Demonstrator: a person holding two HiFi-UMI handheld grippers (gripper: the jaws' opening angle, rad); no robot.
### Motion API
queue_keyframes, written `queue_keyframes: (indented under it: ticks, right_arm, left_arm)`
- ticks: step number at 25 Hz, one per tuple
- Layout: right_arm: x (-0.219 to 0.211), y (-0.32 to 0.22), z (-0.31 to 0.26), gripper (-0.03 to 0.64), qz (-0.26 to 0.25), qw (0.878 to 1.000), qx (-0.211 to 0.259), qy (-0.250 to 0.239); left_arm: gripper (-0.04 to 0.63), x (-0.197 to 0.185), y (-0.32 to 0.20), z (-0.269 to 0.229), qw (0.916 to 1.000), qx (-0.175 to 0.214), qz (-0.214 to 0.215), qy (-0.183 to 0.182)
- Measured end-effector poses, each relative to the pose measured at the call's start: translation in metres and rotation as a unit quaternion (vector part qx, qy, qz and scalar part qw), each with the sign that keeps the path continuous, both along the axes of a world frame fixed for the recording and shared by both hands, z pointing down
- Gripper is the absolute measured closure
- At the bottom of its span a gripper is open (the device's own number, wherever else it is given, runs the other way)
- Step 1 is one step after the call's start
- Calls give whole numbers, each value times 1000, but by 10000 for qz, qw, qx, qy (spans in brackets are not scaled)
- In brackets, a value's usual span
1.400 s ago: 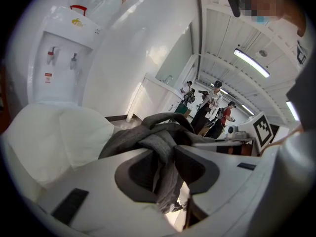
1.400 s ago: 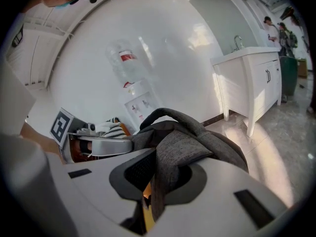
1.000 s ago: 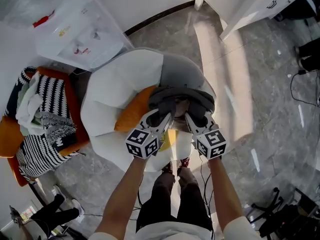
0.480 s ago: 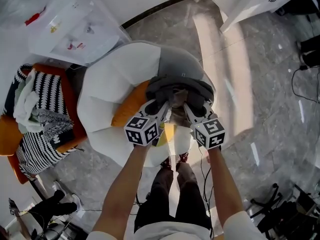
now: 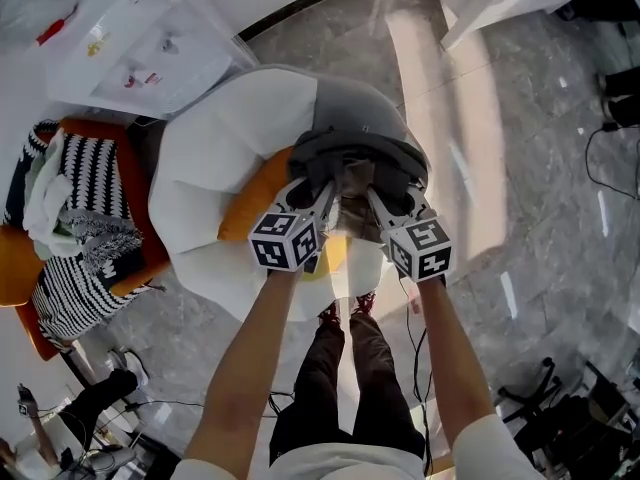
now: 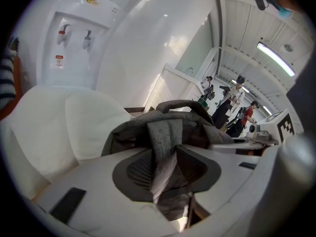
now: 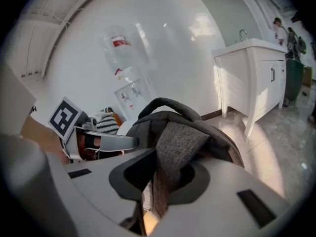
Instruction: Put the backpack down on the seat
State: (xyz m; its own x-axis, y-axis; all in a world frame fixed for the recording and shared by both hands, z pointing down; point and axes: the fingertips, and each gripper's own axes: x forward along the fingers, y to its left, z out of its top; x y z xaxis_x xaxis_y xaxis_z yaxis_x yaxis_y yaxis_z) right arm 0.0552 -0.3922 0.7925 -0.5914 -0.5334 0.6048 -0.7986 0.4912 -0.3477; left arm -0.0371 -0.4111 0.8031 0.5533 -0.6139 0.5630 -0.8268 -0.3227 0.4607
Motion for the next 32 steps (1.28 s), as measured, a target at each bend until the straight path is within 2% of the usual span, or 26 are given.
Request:
queue_keyframes:
  ticks: [4, 9, 13, 18, 20, 26, 32]
  right_arm:
    - [7, 0, 0, 552, -20, 9999, -112, 73]
    - [13, -7, -1, 496, 116, 9996, -64, 238]
    - [16, -9, -1, 492, 130, 9995, -101, 256]
    - [20, -8, -2, 471, 161, 9994, -82, 307]
    - [24, -5, -1, 435, 111, 9992, -81, 374]
    - [33, -7, -3, 431, 251, 9984, -66, 496]
    - [42, -7, -14, 431, 498, 9972, 79, 543]
  left_arm:
    - [428, -1, 1, 4, 9997, -147, -1, -218]
    - [402, -6, -2, 11, 9976, -229, 31, -656]
    - [366, -7, -2, 15, 9958, -282, 61, -864]
    - [350, -9, 2, 16, 9953, -290, 88, -919]
    - [347, -10, 3, 17, 9949, -270, 10, -977]
    - [314, -28, 1, 18, 9905, -261, -284, -1322]
    - [314, -32, 5, 10, 9894, -188, -175, -1426]
